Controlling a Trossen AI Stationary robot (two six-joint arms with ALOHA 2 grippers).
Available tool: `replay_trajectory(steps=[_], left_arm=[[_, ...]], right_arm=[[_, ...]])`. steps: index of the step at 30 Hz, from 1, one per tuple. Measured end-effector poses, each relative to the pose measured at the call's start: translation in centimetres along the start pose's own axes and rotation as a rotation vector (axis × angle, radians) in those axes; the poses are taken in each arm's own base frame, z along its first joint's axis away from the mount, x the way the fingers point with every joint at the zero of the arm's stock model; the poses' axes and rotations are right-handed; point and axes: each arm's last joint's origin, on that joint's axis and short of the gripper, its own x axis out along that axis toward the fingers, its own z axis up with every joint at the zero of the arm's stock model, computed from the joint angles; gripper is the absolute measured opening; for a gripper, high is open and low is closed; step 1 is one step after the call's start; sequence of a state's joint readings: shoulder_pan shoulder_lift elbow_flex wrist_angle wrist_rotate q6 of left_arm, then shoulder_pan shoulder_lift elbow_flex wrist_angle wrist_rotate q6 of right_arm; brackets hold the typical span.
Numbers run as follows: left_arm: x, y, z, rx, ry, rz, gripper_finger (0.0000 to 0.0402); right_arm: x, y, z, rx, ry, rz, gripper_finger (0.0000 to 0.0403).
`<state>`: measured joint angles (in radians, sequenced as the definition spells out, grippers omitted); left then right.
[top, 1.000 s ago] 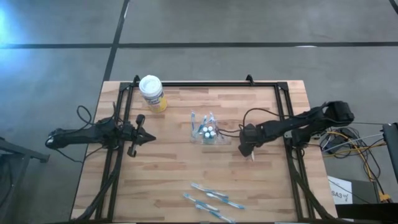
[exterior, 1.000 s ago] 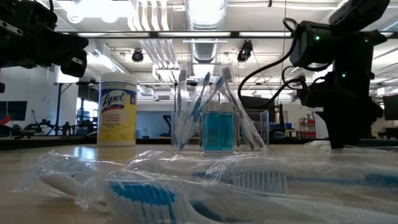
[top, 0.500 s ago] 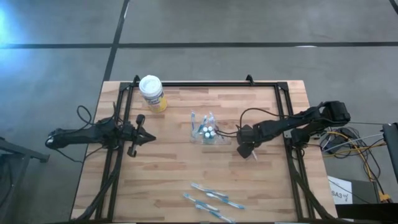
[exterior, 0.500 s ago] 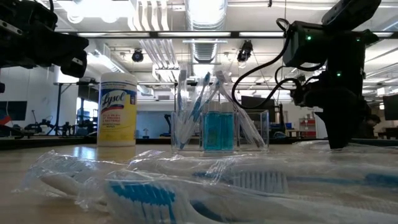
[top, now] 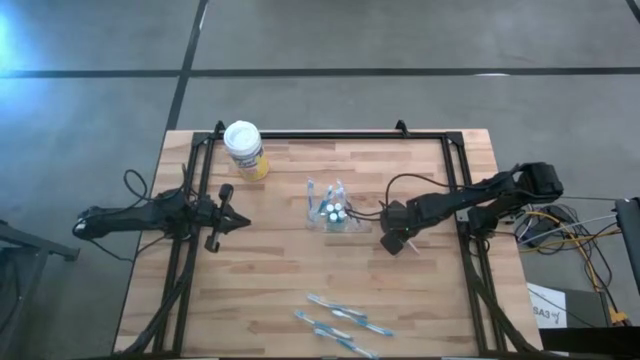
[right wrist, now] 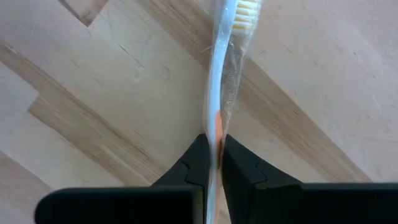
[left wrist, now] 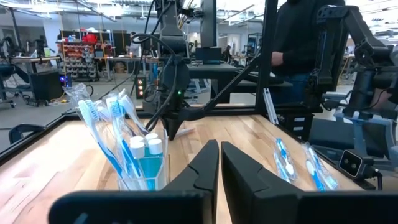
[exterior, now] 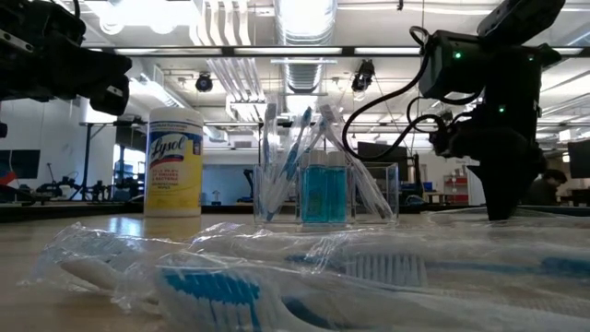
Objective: Pick & Place toothbrushing station
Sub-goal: Put the orange toothbrush into the right compartment of the transparent organizer
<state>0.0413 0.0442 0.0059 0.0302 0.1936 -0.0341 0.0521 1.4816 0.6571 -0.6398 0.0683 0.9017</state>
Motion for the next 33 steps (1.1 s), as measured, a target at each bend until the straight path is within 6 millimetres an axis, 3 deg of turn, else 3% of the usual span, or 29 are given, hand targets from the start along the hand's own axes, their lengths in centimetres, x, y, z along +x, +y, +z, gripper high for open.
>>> replay_trajectory(steps=[4, 10, 21, 29, 33], left_arm=[[0.0, 0.0, 0.0, 0.000, 0.000, 0.000, 0.0023], [0.1, 0.0, -0.1, 0.002, 0.016, 0.001, 0.0028], [0.5, 0.1, -0.6, -0.010, 0.078, 0.003, 0.0018], [0.5, 0.1, -0.6, 0.014, 0.070, 0.002, 0.0018], [0.5, 0.1, -0.5, 0.015, 0.064, -0.002, 0.0017]], right_arm=[[-1.1, 0.2, 0.3, -0.039, -0.054, 0.010, 0.0022], [-4.7, 0.4, 0.7, -0.111, -0.230, 0.097, 0.0022], [-11.3, -0.4, -2.2, -0.331, -0.598, 0.258, 0.0022], [-12.9, 0.3, -4.1, -0.585, -0.884, 0.387, 0.0022], [-13.2, -0.2, -4.3, -0.628, -0.987, 0.424, 0.0022]])
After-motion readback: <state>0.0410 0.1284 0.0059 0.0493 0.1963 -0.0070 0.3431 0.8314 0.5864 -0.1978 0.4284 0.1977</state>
